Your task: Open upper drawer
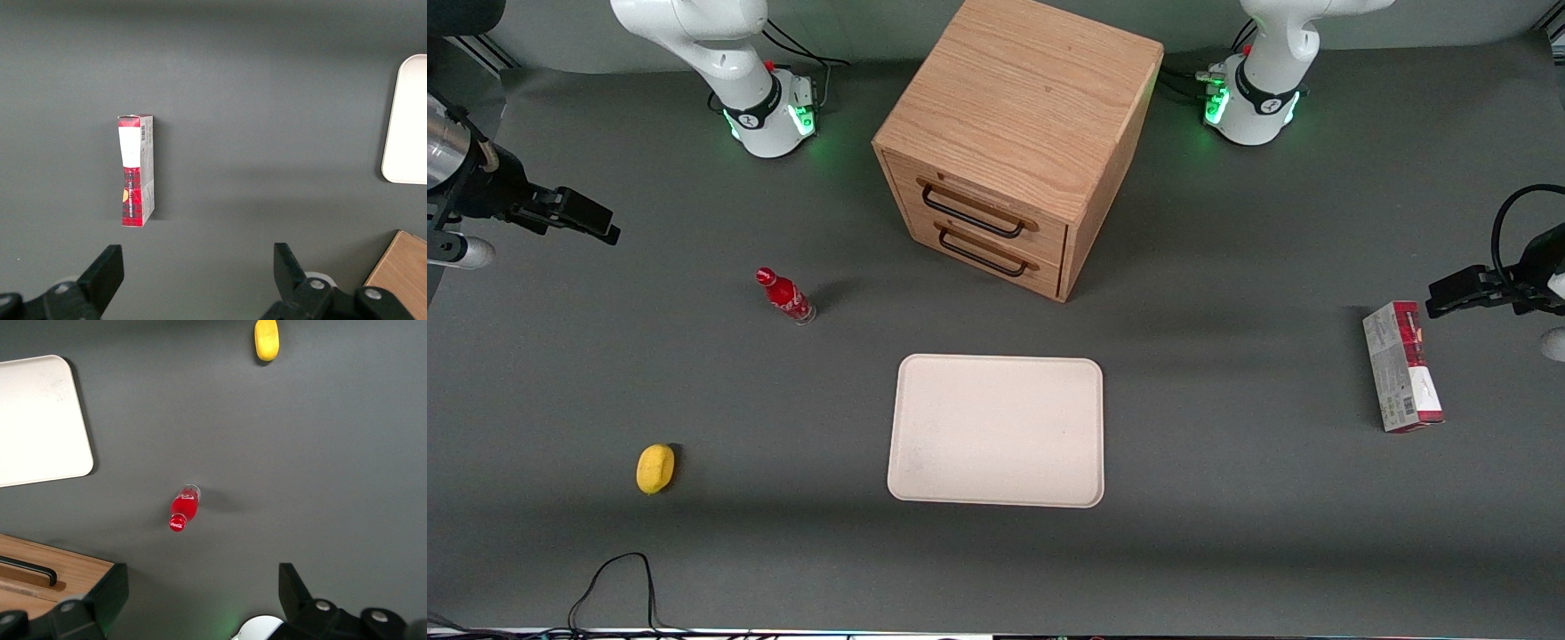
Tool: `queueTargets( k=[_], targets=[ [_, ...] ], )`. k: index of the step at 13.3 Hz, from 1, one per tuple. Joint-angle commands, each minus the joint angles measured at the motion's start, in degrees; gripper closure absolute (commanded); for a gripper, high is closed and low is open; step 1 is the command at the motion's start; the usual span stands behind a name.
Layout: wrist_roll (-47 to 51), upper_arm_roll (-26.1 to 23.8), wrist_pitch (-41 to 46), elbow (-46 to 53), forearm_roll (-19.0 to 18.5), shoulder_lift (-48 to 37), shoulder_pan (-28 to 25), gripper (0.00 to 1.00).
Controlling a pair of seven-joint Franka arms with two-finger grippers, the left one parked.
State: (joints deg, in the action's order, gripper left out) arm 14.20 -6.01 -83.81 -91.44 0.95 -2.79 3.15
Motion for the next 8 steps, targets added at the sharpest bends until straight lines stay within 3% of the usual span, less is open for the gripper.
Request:
queueTargets(
  k=[1,5,8],
  targets=[
    [1.44,0.47,-0.47,-0.32,1.07,-0.46,-0.51,0.00],
    [1.79,-0.14,-0.74,2.74,1.86,1.72,-0.51,0.00],
    [1.71,-5.83,0.22,8.54,2.21,5.15,-0.86,0.00]
  ],
)
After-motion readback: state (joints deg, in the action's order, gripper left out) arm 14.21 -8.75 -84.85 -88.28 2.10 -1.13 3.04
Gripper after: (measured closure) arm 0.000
